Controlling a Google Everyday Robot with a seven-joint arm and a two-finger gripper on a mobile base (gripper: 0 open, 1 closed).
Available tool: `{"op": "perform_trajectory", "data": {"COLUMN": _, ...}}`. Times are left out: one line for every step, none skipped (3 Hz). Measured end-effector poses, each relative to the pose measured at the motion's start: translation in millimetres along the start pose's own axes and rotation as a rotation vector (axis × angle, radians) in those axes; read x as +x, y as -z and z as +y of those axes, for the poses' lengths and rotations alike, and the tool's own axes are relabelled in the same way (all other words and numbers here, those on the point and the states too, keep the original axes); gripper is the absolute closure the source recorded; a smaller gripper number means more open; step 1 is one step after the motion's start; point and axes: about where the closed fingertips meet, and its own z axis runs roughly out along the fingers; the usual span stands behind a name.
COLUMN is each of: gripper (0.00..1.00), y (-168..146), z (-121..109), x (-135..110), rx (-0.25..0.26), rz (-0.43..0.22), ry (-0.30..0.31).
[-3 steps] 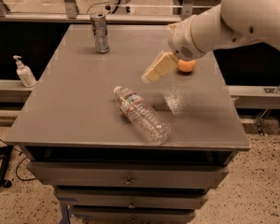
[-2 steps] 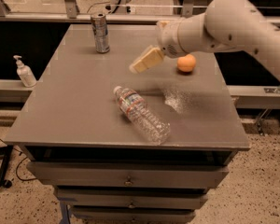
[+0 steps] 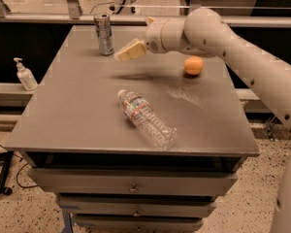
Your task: Knock redbull can over
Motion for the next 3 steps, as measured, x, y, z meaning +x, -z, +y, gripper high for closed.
{"op": "perform_trajectory", "data": {"gripper": 0.00, "y": -40.0, "z": -10.3, "x": -4.8, "rx": -0.012, "rz": -0.047, "ry": -0.018}}
{"op": "perform_trajectory", "data": {"gripper": 0.00, "y": -68.2, "z": -14.0, "x": -11.9, "rx": -0.035, "rz": -0.081, "ry": -0.034}}
{"op": "perform_trajectory", "data": {"gripper": 0.00, "y": -91.3, "z": -7.1, "x": -18.7, "rx": -0.093, "rz": -0.097, "ry": -0.068}}
